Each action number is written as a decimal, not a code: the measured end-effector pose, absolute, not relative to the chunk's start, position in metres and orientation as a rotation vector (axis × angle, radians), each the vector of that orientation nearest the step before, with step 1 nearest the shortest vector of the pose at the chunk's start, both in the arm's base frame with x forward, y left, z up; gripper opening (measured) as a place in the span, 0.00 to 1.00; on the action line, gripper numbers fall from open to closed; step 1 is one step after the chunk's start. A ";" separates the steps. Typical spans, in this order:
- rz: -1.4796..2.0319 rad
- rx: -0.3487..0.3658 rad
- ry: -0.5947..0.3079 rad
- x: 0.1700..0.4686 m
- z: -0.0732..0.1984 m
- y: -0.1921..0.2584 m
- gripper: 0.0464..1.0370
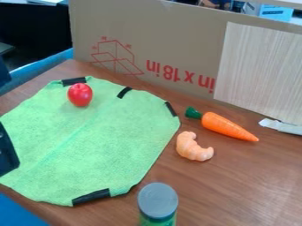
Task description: Fold the cloth from bottom right to top left
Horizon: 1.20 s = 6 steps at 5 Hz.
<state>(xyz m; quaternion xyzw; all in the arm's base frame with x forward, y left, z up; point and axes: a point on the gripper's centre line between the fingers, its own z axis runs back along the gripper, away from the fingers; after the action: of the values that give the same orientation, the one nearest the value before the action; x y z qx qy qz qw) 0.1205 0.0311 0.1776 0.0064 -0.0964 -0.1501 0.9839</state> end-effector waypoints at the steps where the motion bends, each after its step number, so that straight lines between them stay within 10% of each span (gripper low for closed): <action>1: -0.349 0.047 -0.202 0.131 0.159 0.030 0.96; 6: -0.349 0.237 -0.224 0.202 0.063 0.017 0.96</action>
<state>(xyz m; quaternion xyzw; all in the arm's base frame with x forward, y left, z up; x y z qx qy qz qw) 0.2019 0.0169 0.0633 0.1172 -0.1108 -0.1729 0.9716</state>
